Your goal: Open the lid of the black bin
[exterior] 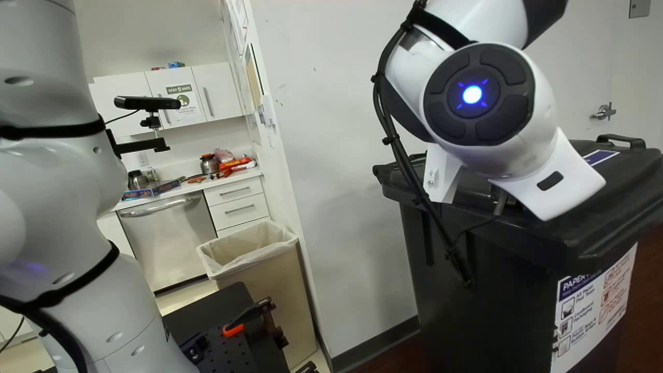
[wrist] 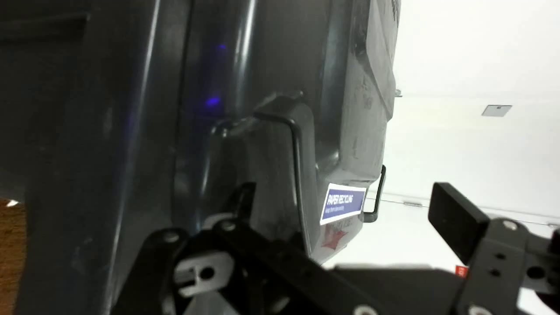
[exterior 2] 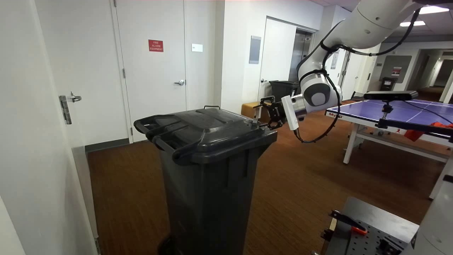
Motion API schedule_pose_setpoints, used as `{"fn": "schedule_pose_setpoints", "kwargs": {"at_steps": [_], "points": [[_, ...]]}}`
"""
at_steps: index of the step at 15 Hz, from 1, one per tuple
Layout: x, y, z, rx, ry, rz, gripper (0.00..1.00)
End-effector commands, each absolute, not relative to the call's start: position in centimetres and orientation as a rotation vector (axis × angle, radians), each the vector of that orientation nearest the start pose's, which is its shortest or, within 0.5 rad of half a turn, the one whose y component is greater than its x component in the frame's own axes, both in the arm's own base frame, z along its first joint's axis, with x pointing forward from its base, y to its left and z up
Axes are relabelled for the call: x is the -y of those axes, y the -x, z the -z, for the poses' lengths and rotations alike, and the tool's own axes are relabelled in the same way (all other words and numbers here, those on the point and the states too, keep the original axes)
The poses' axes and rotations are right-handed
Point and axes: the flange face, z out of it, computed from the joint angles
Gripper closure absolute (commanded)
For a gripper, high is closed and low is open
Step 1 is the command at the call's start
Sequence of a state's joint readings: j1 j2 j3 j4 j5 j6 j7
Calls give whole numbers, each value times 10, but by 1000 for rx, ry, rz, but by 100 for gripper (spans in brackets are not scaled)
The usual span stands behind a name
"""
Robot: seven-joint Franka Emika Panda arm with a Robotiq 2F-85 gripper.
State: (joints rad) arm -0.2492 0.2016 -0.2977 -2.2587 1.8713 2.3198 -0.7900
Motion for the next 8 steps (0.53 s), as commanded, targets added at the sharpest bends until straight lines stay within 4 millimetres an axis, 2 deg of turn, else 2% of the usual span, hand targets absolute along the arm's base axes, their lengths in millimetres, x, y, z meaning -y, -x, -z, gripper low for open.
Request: {"fn": "schedule_pose_setpoints", "kwargs": {"at_steps": [1, 8], "points": [[268, -483, -277, -1227, 1625, 819, 0], [274, -491, -274, -1244, 1538, 897, 0]]}}
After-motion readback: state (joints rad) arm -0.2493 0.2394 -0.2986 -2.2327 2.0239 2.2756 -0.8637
